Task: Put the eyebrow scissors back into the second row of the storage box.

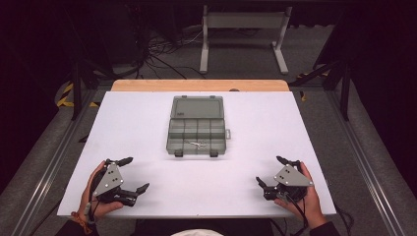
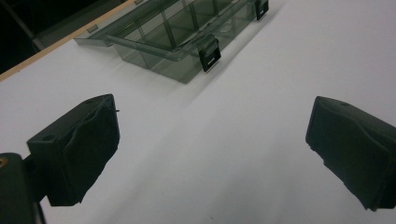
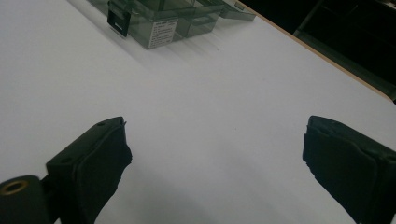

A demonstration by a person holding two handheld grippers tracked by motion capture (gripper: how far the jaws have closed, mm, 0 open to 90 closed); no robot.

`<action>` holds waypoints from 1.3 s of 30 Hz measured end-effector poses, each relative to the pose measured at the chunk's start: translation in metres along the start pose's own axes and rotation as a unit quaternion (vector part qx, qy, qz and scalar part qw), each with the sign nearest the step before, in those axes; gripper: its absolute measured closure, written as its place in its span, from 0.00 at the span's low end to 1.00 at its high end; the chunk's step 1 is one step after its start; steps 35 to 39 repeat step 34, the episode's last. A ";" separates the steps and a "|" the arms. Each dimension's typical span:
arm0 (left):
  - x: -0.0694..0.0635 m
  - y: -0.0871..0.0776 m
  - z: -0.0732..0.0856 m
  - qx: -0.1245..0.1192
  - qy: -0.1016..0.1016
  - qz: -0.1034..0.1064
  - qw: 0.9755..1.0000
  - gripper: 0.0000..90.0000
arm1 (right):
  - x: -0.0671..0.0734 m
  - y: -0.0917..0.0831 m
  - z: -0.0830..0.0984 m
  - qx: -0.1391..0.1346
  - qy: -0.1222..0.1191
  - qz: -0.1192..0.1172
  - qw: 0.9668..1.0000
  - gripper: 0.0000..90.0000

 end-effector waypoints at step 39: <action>0.001 0.004 -0.001 0.007 -0.001 -0.009 1.000 0.04 | -0.001 -0.003 -0.001 -0.020 0.005 -0.019 1.000 0.08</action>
Point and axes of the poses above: each handheld gripper's, and its own axes: y roughly forward along the jaws, z roughly out of its underside, x roughly to its left, the point moved 2 cm from there along y, roughly forward along the jaws, and after that the axes turned 4 degrees about -z, right-handed, at the moved point
